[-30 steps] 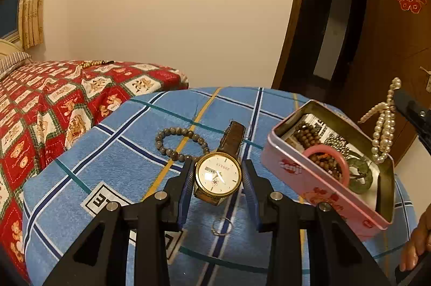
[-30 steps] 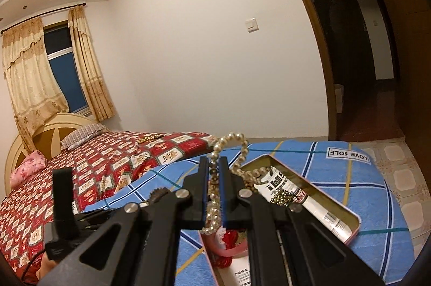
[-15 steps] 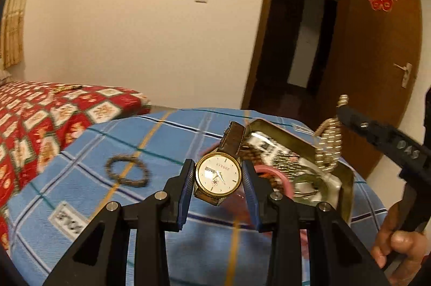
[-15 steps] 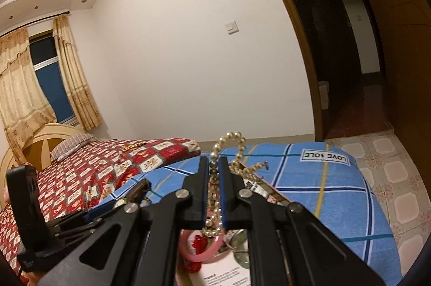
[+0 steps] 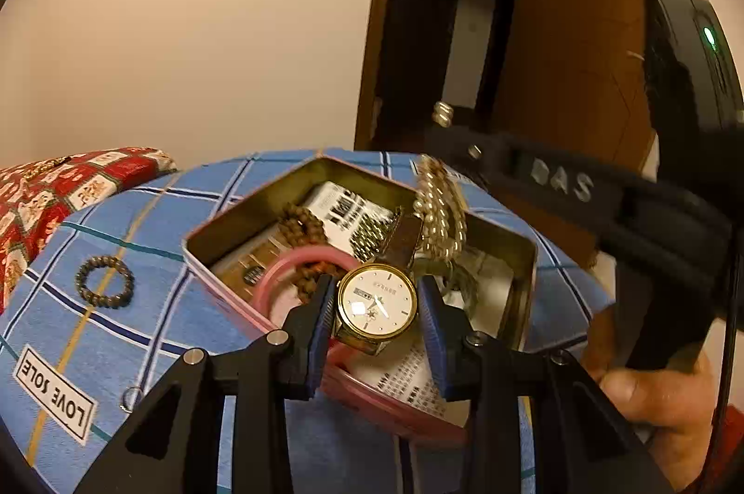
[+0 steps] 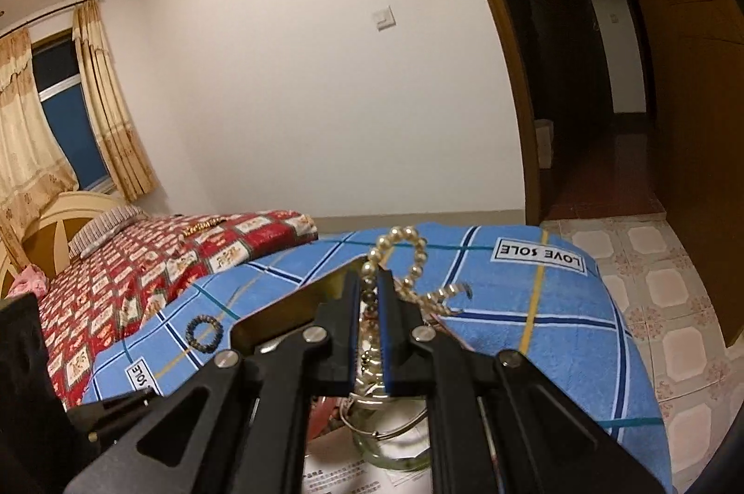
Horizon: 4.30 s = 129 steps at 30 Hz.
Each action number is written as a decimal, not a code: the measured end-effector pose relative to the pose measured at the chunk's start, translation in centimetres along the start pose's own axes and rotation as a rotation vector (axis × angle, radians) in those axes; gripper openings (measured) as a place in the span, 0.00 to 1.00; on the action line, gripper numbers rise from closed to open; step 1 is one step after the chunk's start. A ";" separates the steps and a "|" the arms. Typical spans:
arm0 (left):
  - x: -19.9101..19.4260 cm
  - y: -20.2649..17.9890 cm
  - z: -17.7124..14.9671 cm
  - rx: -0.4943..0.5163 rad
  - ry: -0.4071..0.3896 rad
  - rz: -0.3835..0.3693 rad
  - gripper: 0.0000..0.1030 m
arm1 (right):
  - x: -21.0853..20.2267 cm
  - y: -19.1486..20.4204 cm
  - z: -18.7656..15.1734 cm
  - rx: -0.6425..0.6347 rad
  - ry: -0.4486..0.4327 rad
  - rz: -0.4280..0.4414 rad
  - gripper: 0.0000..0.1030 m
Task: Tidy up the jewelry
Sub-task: 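Carry the watch and pearls over the tin and open both tools, then withdraw both tools from the tin toward the ring and bead bracelet, then grasp the small silver ring with the right tool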
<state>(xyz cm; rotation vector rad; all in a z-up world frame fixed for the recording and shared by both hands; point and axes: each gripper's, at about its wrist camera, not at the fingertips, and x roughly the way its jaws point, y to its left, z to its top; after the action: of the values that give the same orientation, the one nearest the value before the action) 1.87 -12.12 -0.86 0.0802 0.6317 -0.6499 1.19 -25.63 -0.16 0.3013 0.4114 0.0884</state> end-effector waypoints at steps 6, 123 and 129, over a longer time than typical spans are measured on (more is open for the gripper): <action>1.1 -0.3 -0.5 0.002 0.041 0.010 0.35 | 1.0 -0.5 0.2 -0.008 0.033 0.022 0.10; -9.2 21.5 -6.7 -0.599 0.013 0.594 0.62 | 8.9 18.1 -10.1 -0.465 0.506 0.145 0.24; -9.2 21.5 -6.7 -0.594 0.019 0.593 0.62 | 8.7 17.6 -9.9 -0.442 0.506 0.164 0.23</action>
<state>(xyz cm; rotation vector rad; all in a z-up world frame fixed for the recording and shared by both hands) 5.32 11.79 -3.68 -0.2735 0.7526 0.1240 4.68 -4.90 -6.75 -0.1327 0.8510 0.4157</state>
